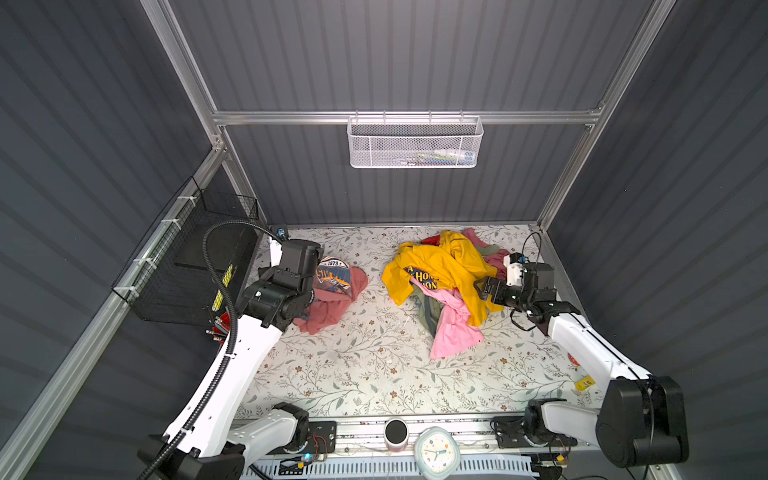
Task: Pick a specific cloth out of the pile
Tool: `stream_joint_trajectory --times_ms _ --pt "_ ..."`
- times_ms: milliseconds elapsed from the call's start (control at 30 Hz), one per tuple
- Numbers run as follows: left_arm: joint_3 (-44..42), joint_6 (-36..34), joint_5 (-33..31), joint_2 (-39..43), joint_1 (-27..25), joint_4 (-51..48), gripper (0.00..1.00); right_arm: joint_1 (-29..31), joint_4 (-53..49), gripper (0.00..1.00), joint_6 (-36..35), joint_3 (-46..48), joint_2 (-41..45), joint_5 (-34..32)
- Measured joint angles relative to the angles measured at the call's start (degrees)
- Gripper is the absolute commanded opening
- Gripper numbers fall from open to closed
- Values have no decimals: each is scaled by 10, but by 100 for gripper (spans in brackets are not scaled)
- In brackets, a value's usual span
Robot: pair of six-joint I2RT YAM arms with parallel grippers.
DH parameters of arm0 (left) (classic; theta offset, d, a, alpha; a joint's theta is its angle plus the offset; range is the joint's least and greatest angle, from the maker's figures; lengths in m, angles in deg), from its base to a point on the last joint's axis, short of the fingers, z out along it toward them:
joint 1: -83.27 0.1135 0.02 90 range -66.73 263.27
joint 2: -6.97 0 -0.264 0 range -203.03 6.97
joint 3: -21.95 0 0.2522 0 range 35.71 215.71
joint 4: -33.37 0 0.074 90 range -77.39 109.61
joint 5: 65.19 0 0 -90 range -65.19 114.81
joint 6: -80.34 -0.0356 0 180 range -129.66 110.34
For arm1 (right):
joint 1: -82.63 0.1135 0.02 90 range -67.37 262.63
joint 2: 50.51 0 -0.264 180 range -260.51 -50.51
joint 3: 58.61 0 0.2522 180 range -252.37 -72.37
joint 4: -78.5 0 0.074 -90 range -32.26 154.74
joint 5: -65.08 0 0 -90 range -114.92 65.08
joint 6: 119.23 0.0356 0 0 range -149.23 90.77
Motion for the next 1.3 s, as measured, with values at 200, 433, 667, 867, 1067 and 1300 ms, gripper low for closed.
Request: stream_joint_trajectory --times_ms 200,433,667,867,1067,1300 --pt "-3 10 45 -45 -1 -4 0 0 -1 98 0 0 1 0" --pt "-27 35 102 -111 -17 9 0 0 -9 99 0 0 8 0" --pt "-33 47 145 -177 -52 32 0 1 -13 98 0 0 8 0" --pt "-44 59 204 -233 -63 64 0 2 -13 99 0 0 8 0" --pt "-45 60 234 -295 -64 102 0 2 -13 98 -2 0 8 0" --pt "-45 59 249 -368 -64 138 0 2 -14 98 -3 0 10 -3"
